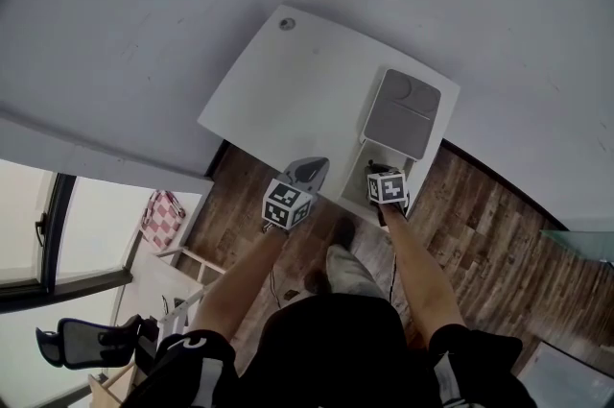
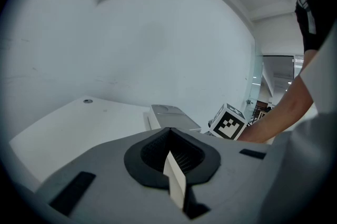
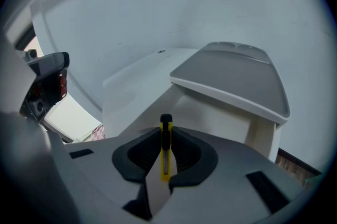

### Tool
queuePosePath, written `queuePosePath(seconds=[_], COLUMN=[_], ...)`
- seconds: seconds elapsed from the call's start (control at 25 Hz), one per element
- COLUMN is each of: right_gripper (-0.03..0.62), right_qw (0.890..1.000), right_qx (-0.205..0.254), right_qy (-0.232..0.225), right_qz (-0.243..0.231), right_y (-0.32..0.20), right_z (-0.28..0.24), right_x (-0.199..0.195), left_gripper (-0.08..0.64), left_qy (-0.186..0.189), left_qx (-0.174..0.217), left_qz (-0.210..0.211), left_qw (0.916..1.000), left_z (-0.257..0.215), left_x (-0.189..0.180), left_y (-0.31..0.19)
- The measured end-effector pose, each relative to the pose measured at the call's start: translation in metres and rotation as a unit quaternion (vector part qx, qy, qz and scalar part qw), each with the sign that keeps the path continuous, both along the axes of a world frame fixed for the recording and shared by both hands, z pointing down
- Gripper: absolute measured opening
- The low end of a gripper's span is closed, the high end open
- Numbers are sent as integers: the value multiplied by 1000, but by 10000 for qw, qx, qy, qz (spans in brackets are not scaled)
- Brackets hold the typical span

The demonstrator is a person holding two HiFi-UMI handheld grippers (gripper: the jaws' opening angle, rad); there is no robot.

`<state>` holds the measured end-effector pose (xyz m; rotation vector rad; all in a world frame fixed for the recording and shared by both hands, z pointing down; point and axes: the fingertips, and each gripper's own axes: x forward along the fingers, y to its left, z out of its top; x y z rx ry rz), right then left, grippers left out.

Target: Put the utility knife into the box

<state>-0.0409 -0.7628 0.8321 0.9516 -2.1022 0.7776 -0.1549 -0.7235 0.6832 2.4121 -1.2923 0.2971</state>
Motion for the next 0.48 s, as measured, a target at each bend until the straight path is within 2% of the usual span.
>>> queuePosePath(seconds=[0.2, 0.32, 0.48], right_gripper=[87, 123, 127], right_qw=[10000, 9999, 9999], right_qx=[-5, -34, 83], right_qy=[68, 44, -114], right_qz=[-58, -114, 45], right_y=[-4, -3, -1], right_z=[3, 4, -9], right_x=[-3, -5, 1], left_gripper=[25, 25, 25], left_qy=[-77, 34, 203], left_qx=[-115, -147, -29], left_qz=[-122, -320, -520], left_qw=[9998, 9994, 9984], left_z=[6, 5, -7], left_x=[-14, -25, -29], left_y=[6, 7, 5])
